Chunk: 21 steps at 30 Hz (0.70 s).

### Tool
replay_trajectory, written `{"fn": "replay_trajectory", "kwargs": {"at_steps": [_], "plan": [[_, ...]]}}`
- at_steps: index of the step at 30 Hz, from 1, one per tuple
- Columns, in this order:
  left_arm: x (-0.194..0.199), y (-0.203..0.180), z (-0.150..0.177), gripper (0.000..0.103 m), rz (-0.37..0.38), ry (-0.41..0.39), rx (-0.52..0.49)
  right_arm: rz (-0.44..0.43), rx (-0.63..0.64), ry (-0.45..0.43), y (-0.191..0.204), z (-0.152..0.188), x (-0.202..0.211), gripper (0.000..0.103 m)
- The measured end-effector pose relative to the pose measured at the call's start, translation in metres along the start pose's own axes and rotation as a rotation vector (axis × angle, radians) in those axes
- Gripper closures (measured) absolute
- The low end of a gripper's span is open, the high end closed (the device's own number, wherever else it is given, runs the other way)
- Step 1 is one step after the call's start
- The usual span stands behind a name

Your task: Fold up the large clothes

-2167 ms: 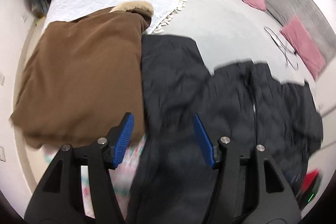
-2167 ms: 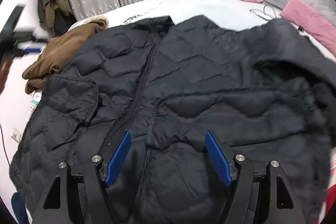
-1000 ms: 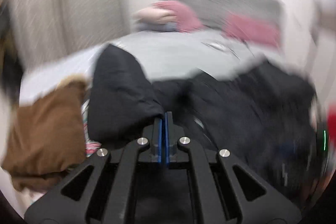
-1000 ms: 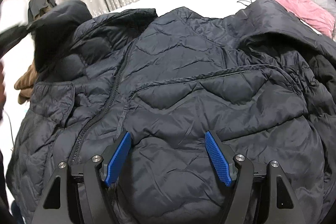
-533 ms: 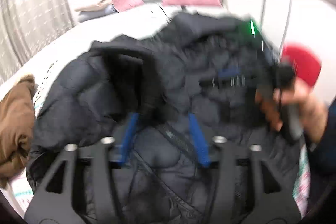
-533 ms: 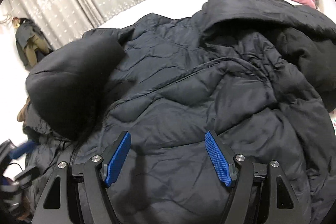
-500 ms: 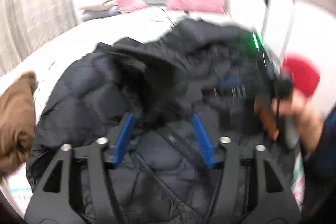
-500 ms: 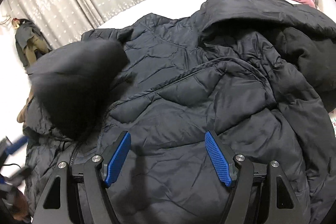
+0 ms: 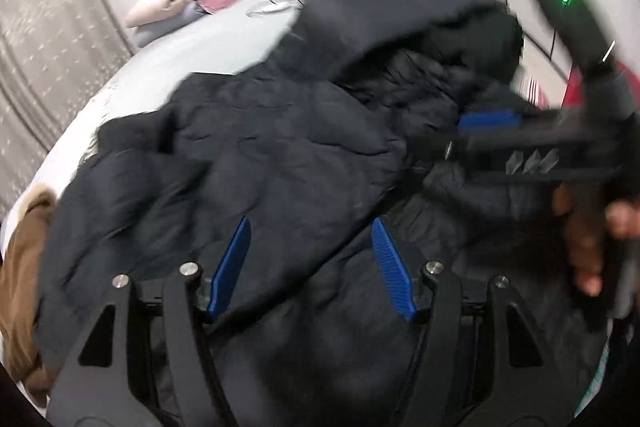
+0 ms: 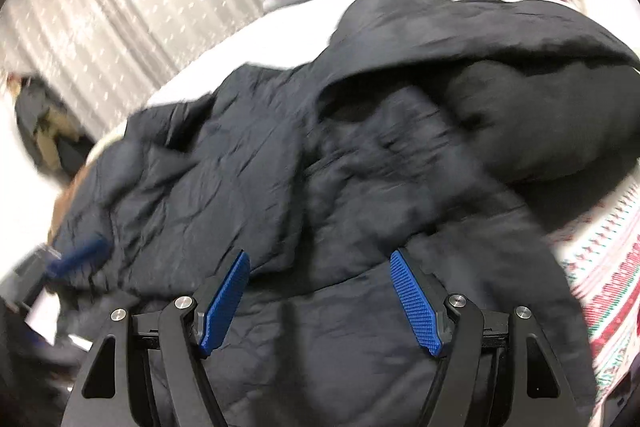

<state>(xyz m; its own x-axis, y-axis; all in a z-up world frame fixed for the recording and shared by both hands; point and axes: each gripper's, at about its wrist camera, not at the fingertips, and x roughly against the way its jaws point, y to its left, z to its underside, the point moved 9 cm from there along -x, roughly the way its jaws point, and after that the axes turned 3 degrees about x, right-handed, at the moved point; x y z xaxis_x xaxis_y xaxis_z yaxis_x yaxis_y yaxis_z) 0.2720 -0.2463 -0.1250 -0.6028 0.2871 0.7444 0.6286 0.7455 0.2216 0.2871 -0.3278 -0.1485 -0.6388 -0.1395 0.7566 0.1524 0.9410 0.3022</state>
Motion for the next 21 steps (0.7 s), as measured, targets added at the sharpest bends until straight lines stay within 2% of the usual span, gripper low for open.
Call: {"fn": "replay_trajectory", "kwargs": {"at_steps": [2,3,6,7,8,9,10,11,13,16,19,21], "plan": [[-0.018,-0.019,-0.008,0.037,-0.068,-0.003,-0.105,0.008,-0.039,-0.014,-0.016,-0.004,0.006,0.029],[-0.027,-0.024,-0.01,0.033,-0.09,0.007,-0.135,0.014,-0.056,-0.018,-0.023,-0.006,0.008,0.029],[-0.047,-0.027,-0.007,0.033,-0.118,0.066,-0.141,-0.017,-0.095,-0.034,-0.033,-0.01,0.018,0.029],[-0.051,-0.027,-0.007,0.037,-0.116,0.072,-0.126,-0.027,-0.106,-0.041,-0.036,-0.012,0.02,0.029],[-0.054,-0.026,-0.01,0.047,-0.108,0.071,-0.111,-0.04,-0.118,-0.04,-0.038,-0.01,0.02,0.029],[-0.055,-0.023,-0.013,0.088,-0.104,0.075,-0.09,-0.049,-0.129,-0.038,-0.039,-0.01,0.018,0.029],[-0.053,-0.014,-0.014,0.098,-0.122,0.088,-0.055,-0.056,-0.138,-0.034,-0.041,-0.011,0.017,0.029],[-0.05,-0.005,-0.018,0.098,-0.121,0.083,-0.012,-0.056,-0.14,-0.026,-0.041,-0.009,0.015,0.029],[-0.021,0.03,-0.029,0.099,-0.113,0.009,0.094,-0.056,-0.14,-0.024,-0.043,-0.008,0.016,0.029],[0.034,0.109,-0.04,0.099,-0.158,-0.088,0.261,-0.054,-0.141,-0.025,-0.043,-0.008,0.015,0.029],[0.098,0.219,-0.036,0.099,-0.192,-0.189,0.523,-0.043,-0.127,-0.025,-0.046,-0.005,0.021,0.029],[0.141,0.296,-0.021,0.099,-0.23,-0.262,0.701,-0.03,-0.11,-0.022,-0.042,-0.004,0.019,0.029]]}}
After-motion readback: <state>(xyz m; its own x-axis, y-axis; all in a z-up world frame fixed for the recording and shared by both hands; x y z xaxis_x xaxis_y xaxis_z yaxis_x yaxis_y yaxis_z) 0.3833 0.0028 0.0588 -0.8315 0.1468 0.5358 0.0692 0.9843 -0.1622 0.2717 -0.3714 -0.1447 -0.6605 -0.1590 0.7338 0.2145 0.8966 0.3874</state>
